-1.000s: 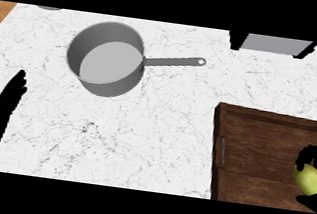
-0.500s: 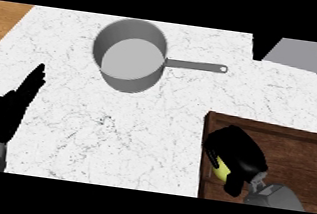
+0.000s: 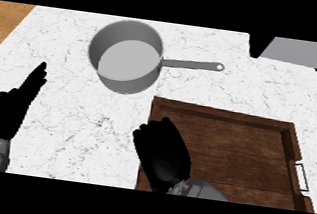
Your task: Pick the lemon from the tray and place it in the pot
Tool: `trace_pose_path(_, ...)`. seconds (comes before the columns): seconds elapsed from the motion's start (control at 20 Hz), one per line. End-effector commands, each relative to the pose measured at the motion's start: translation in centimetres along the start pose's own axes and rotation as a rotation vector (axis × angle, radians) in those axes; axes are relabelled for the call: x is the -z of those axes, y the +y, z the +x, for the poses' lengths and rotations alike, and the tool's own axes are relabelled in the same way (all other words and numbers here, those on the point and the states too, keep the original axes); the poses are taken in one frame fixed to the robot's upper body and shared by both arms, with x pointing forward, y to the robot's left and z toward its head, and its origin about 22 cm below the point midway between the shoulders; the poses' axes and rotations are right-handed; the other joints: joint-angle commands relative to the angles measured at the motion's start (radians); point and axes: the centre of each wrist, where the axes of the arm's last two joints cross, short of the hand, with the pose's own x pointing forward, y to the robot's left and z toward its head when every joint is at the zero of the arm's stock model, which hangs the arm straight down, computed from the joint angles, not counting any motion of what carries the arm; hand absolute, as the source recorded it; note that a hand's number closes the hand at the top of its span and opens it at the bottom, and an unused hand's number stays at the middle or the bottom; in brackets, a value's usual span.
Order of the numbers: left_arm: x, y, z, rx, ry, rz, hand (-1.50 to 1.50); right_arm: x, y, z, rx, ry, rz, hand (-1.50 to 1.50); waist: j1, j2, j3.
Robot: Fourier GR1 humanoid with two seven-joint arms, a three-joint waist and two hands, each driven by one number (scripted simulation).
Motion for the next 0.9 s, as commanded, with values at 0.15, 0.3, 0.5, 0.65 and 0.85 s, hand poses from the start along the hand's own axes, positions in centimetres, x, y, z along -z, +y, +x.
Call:
trace_pose_path(0.15, 0.1, 0.8, 0.3, 0.004, 0.008, 0.014, 0.00, 0.0, -5.2, 5.3, -0.003, 0.075, -0.379, 1.50, -0.011, -0.006, 0.004)
trace_pose_path(0.3, 0.6, 0.7, 0.3, -0.005, 0.002, -0.004, 0.00, 0.3, -7.8, 5.8, 0.141, 0.101, -0.452, 1.50, -0.021, 0.002, 0.003)
trace_pose_path(0.5, -0.3, -0.4, -1.0, 0.009, 0.006, 0.008, 0.00, 2.6, -9.4, 6.9, 0.218, 0.130, -0.501, 1.50, -0.019, 0.005, 0.003)
trace_pose_path(0.65, -0.6, 0.3, -0.8, 0.005, 0.013, 0.028, 0.00, 4.0, -11.9, 7.4, 0.294, 0.128, -0.542, 1.50, -0.025, 0.005, 0.003)
trace_pose_path(0.85, -1.0, 0.6, -0.5, -0.002, 0.014, 0.025, 0.00, 7.2, -12.7, 7.4, 0.295, 0.141, -0.571, 1.50, -0.036, 0.005, 0.004)
